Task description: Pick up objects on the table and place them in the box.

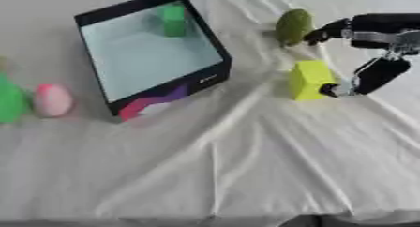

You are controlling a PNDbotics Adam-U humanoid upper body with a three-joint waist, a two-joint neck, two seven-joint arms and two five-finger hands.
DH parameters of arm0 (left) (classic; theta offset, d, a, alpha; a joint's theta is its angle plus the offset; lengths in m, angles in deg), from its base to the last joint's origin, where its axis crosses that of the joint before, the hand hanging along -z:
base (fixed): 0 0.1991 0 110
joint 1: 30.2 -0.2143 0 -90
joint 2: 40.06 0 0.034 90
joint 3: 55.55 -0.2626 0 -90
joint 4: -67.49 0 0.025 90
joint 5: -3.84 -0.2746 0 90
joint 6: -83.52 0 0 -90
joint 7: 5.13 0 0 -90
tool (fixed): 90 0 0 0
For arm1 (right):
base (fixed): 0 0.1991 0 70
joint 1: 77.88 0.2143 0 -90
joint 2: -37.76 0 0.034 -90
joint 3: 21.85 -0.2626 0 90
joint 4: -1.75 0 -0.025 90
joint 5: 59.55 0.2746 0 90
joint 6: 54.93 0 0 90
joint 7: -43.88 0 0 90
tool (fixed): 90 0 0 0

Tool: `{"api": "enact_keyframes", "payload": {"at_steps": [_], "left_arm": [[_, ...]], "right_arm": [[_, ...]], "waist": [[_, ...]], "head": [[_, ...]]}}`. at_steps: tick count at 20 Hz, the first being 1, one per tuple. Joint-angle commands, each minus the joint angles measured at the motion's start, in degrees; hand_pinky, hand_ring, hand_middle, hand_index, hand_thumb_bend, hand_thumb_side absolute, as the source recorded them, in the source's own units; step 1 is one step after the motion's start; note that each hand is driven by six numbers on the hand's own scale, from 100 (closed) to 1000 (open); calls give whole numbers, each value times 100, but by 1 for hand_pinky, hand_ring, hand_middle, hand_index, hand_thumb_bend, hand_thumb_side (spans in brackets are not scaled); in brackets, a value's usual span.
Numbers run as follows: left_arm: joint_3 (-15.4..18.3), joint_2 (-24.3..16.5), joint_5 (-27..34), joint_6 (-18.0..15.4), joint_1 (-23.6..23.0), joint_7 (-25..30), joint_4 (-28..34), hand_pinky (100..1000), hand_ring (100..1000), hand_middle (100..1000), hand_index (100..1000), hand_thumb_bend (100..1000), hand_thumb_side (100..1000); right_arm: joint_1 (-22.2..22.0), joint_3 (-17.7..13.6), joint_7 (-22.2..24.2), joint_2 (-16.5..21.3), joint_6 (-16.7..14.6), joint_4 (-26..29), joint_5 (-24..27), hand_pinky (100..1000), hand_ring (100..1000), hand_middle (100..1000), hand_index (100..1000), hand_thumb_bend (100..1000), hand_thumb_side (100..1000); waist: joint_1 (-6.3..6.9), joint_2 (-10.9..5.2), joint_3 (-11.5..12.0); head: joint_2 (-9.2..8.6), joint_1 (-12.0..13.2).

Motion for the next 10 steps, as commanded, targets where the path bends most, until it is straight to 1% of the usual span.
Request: {"api": "enact_keyframes", "payload": {"at_steps": [1, 5, 10], "left_arm": [[0, -139, -17, -4, 46, 27, 71, 783, 835, 762, 757, 100, 785], [-19, -136, -21, 1, 49, 51, 72, 783, 836, 761, 757, 100, 785], [-26, -136, -25, 6, 46, 65, 69, 783, 837, 761, 756, 100, 786]], "right_arm": [[134, -15, 95, 42, -75, -102, -46, 992, 935, 891, 1000, 452, 359], [210, 22, 84, -49, -167, -254, -159, 992, 934, 887, 1000, 450, 363], [271, 11, -73, -115, -267, -412, -396, 992, 935, 885, 997, 448, 391]], "waist": [[46, -47, 5], [50, -44, 7], [50, -38, 4]], "head": [[-12, -5], [-28, -4], [-52, 3]]}}
